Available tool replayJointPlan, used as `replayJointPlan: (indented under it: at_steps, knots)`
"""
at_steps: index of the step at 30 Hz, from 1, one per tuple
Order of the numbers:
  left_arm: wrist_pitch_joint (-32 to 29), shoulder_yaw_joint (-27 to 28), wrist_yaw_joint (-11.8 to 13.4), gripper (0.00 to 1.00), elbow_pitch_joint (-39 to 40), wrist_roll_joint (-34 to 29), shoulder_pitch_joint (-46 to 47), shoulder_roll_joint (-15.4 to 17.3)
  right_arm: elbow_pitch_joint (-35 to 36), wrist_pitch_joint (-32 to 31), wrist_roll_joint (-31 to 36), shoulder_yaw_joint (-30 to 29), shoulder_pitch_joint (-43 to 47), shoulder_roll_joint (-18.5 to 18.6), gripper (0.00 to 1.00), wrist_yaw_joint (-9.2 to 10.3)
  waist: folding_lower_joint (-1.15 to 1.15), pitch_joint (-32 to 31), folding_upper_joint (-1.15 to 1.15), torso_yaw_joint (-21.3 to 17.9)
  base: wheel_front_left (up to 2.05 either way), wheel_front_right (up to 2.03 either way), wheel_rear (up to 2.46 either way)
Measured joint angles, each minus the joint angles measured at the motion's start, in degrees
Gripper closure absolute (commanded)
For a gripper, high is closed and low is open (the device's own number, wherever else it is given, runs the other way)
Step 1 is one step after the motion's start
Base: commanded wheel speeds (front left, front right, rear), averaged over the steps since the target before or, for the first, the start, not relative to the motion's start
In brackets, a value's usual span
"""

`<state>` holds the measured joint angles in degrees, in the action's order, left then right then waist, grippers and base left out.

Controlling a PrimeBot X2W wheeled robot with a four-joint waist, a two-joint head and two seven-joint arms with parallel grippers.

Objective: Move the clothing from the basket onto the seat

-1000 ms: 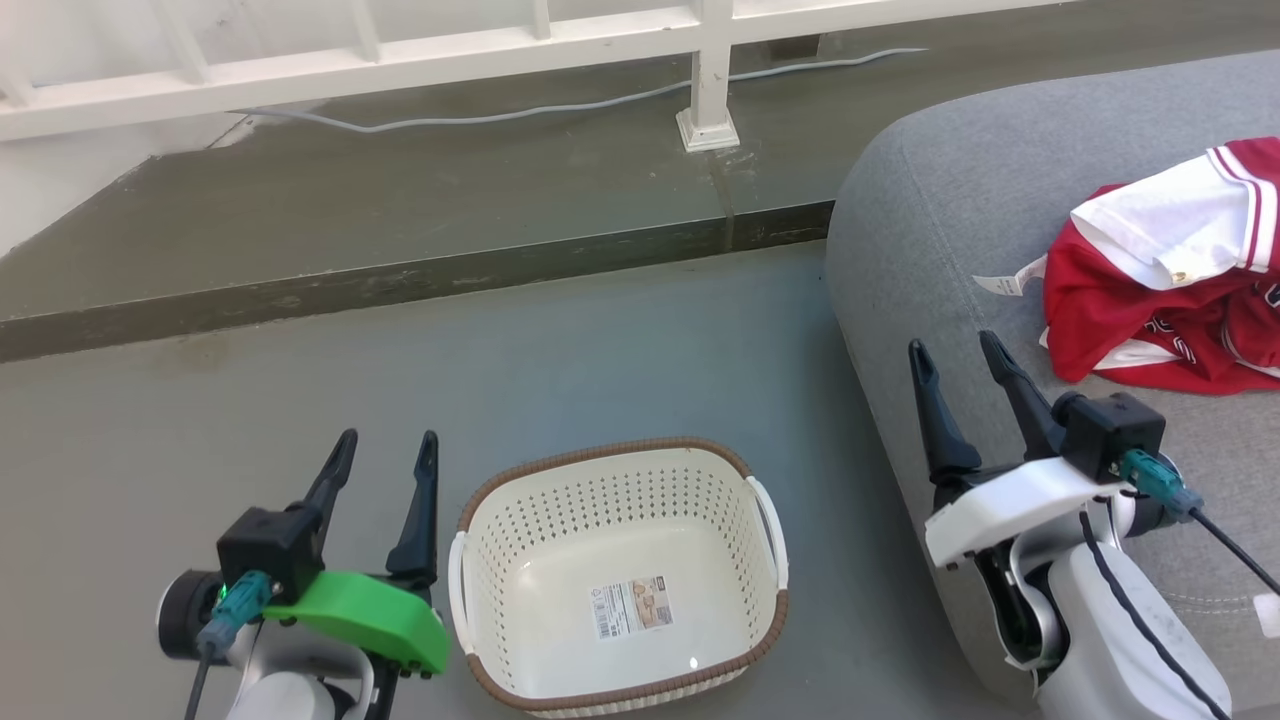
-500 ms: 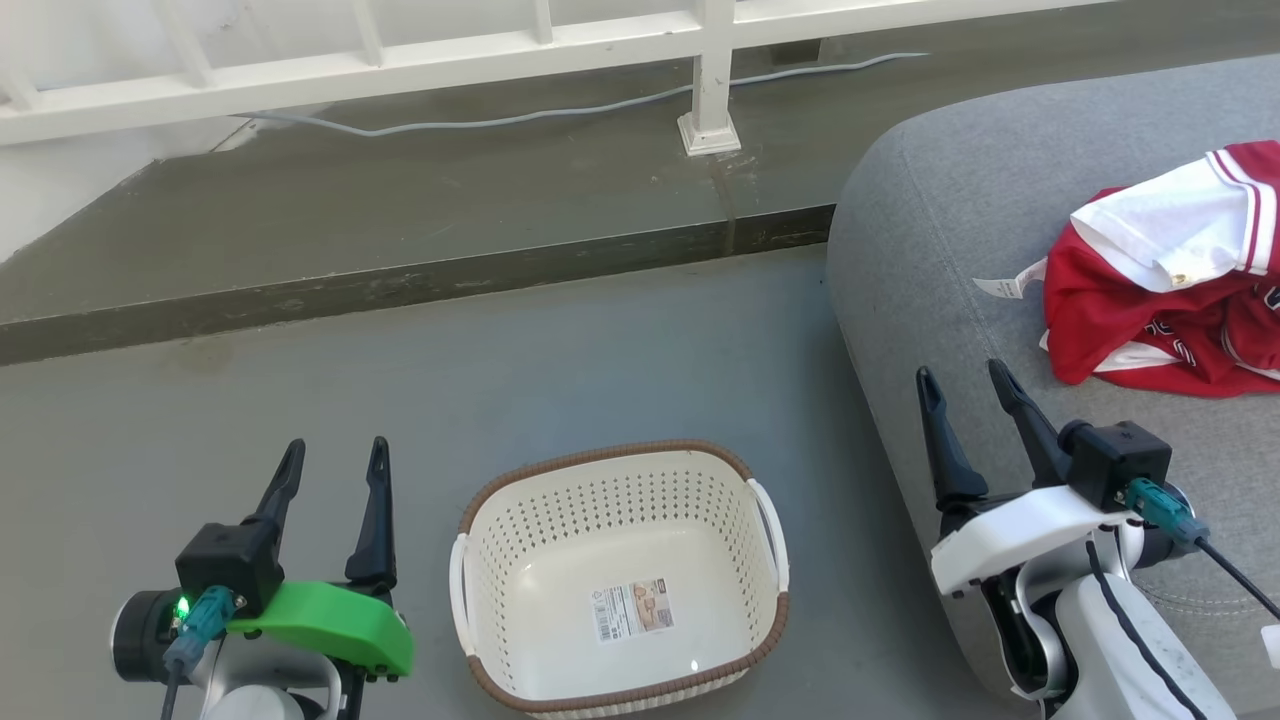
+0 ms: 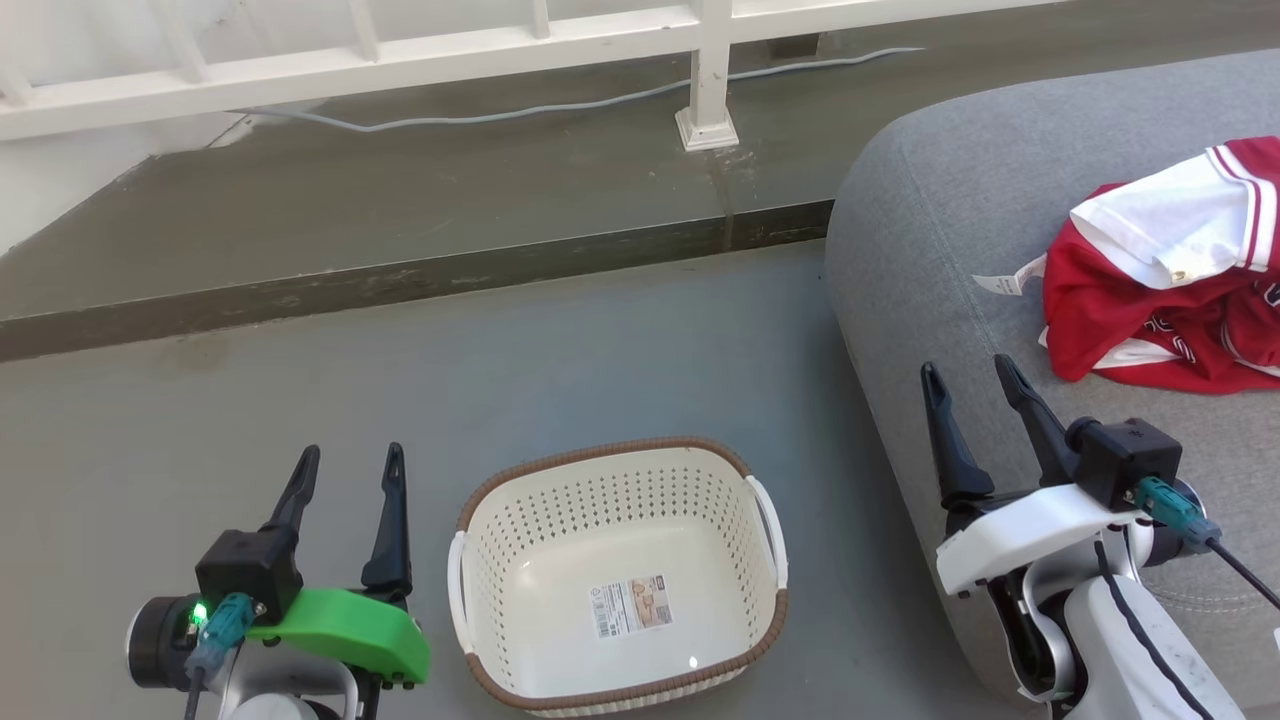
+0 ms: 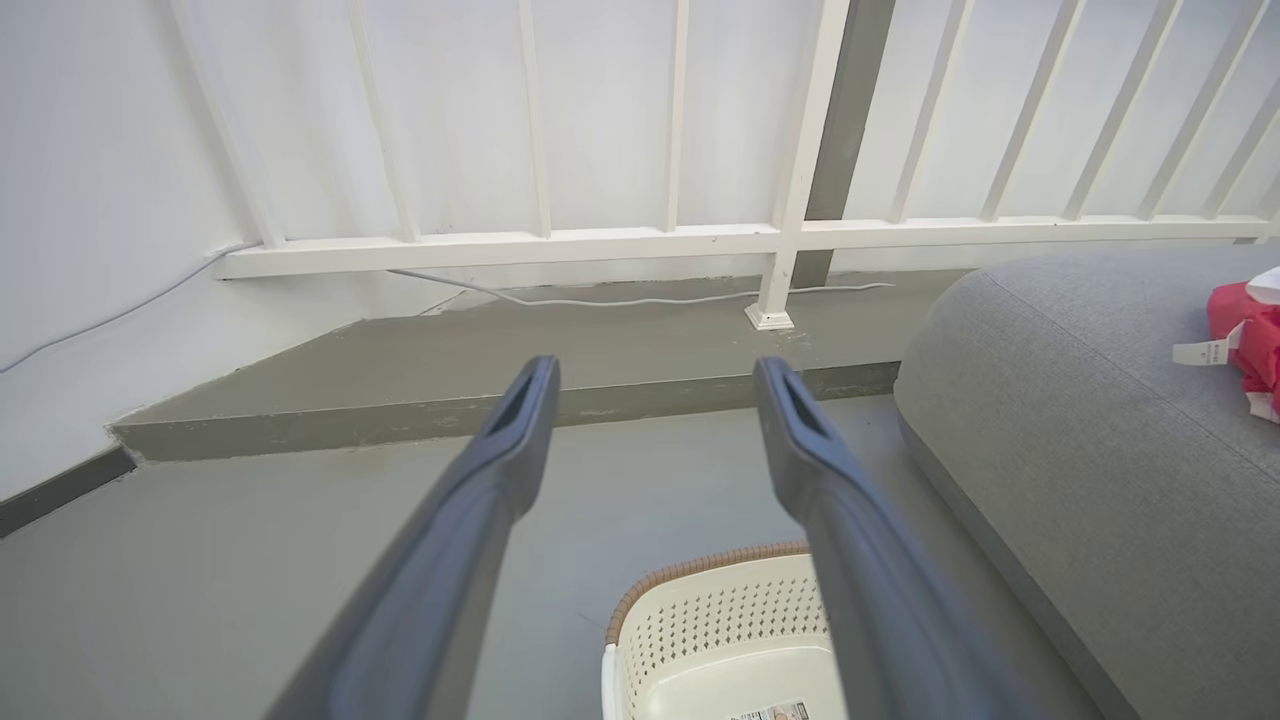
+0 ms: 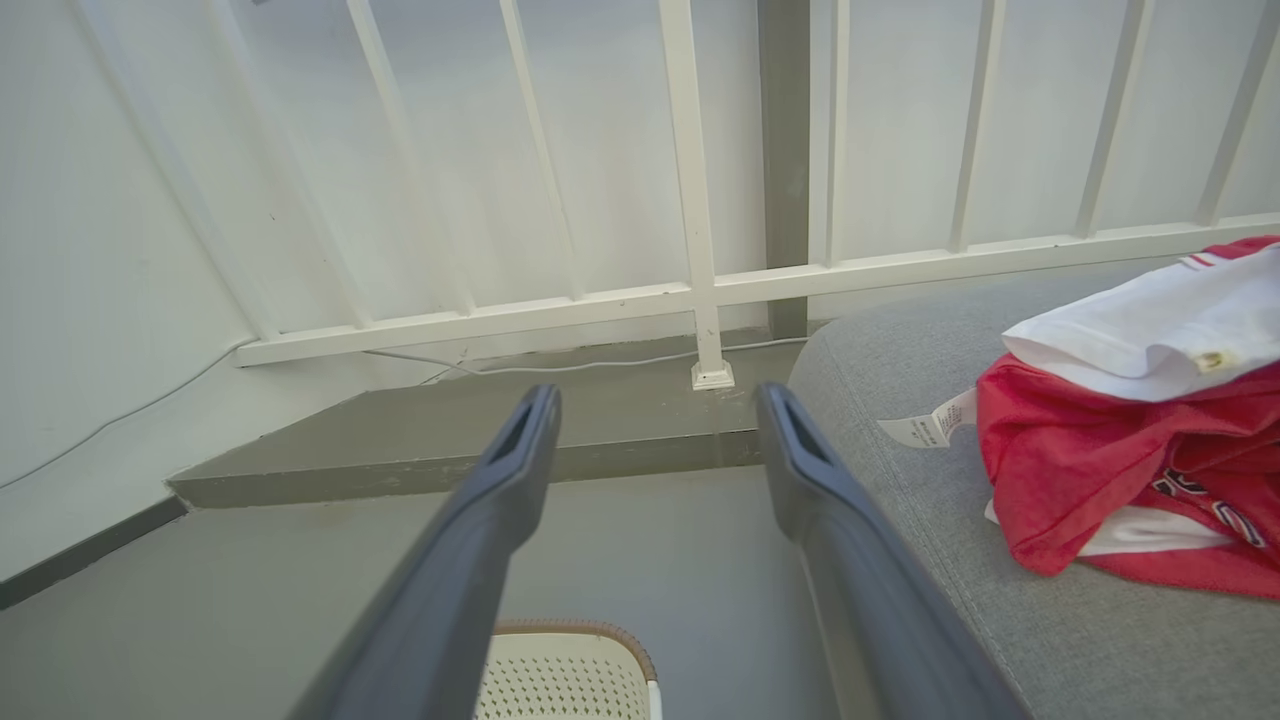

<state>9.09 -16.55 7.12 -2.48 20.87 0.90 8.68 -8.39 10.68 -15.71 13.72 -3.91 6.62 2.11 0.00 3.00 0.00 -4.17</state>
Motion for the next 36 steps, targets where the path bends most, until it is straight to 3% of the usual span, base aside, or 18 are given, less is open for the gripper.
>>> replayJointPlan:
  at_steps: [28,29,36]
  knots:
    - [-1.93,0.90,0.00,0.00,2.38,-4.02,-0.19,-1.23,4.32,-2.26,0.00,0.02,1.03,0.70,0.00,0.53,0.00,1.06,0.00,0.28,0.00,0.00,0.00]
    - [-1.97,0.97,0.00,1.00,2.59,-4.07,-0.19,-1.36,4.39,-2.44,0.00,0.02,1.03,0.71,1.00,0.53,0.00,1.10,0.00,0.30,0.00,0.00,0.00]
    - [-1.99,0.05,-0.02,1.00,-0.14,-3.99,-1.20,-2.42,1.60,-2.68,-0.45,0.26,2.93,0.10,1.00,0.47,0.00,1.14,0.00,0.33,0.00,0.00,0.00]
